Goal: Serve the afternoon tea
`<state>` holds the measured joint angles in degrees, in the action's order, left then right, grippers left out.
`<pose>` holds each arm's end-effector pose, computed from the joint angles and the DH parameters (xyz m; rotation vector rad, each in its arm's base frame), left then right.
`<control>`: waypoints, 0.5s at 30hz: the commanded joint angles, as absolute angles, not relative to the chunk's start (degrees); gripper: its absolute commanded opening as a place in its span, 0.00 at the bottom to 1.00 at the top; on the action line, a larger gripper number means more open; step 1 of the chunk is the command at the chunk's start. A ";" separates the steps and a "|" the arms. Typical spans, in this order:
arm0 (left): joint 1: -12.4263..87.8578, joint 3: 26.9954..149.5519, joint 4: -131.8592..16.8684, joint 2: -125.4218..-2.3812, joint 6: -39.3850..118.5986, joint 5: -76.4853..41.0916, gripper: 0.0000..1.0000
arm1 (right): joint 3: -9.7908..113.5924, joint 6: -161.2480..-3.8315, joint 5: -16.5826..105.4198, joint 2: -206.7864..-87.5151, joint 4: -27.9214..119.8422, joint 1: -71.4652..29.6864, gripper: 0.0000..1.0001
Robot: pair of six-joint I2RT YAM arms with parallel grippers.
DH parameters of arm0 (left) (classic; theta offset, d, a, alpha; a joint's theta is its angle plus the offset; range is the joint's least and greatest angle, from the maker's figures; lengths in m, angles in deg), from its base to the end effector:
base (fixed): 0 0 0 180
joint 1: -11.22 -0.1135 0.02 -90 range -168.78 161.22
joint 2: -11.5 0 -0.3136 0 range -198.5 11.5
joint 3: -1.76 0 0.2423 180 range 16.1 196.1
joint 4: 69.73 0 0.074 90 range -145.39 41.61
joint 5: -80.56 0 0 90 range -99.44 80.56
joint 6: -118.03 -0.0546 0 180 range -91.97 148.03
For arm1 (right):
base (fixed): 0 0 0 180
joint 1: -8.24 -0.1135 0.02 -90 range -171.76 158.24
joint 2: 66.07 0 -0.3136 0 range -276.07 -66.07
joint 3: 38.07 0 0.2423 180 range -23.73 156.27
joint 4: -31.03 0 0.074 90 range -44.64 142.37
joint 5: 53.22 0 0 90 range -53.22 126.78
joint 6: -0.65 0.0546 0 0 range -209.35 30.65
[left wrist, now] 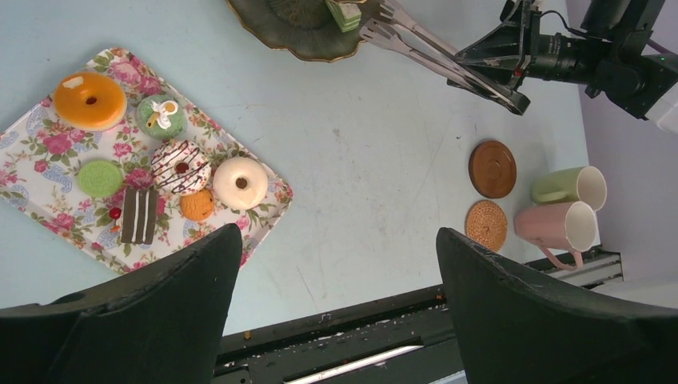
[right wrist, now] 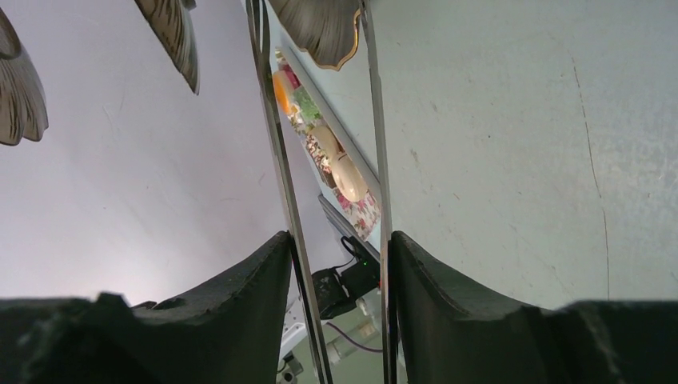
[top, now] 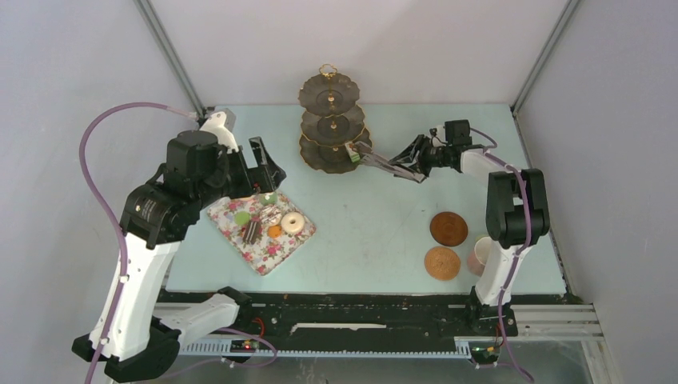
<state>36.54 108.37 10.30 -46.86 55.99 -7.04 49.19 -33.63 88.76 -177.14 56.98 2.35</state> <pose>0.1150 -0.0519 0.4936 -0.0752 2.1655 -0.5004 0.4173 0.0863 0.2262 0.6645 2.5171 1.5539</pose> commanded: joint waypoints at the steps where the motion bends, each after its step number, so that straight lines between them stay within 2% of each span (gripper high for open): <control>1: 36.27 108.75 8.51 -46.08 55.60 -8.29 0.99 | 51.43 -36.21 88.92 -173.40 60.89 2.60 0.51; 15: 36.27 107.26 7.65 -45.62 56.21 -9.00 0.99 | 49.65 -43.30 89.21 -164.12 68.89 2.62 0.44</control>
